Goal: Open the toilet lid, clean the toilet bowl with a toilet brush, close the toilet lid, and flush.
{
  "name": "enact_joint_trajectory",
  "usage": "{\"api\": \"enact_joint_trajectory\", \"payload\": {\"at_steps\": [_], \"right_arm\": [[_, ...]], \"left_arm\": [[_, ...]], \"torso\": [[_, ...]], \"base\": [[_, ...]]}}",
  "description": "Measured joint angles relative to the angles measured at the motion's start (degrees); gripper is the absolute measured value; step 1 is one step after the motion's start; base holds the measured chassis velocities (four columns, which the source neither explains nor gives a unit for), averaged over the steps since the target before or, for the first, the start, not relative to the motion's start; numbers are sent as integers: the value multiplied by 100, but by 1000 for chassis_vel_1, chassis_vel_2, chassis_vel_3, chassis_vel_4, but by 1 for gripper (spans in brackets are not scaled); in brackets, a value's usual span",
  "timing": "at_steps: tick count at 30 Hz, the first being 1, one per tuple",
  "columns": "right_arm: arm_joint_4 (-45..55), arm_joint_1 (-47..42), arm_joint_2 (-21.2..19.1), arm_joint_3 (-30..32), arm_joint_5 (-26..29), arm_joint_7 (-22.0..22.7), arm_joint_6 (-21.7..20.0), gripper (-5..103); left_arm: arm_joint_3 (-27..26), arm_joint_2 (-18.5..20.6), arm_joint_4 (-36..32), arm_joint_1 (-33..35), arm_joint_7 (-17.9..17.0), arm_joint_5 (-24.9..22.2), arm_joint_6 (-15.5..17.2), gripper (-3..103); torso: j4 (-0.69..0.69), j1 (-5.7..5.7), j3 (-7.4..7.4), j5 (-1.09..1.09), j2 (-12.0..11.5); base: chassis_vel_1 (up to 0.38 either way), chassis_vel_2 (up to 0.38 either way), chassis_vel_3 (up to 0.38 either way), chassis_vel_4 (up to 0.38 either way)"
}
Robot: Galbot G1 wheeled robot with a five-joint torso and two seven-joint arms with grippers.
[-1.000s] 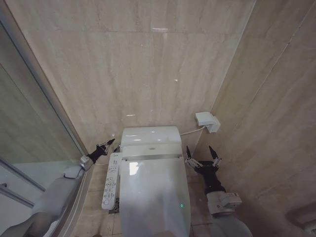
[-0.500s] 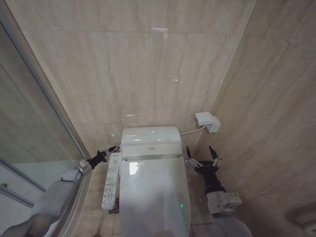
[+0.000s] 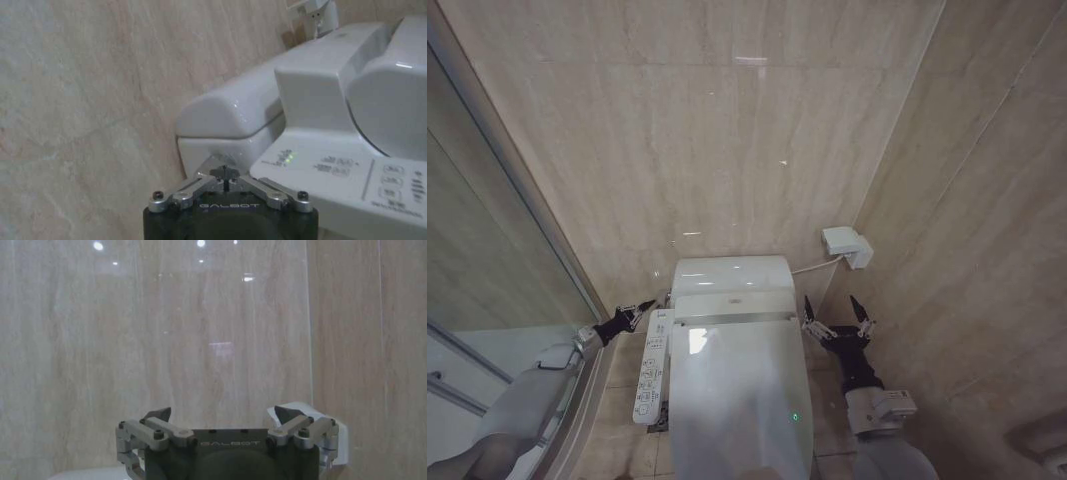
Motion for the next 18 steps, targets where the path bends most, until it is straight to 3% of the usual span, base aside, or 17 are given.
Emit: {"api": "enact_joint_trajectory", "payload": {"at_steps": [18], "right_arm": [[0,0,0,0,0,0,0,100]], "left_arm": [[-42,-250,371,-158,82,108,-155,0]], "torso": [[0,0,0,0,0]], "base": [[0,0,0,0]]}}
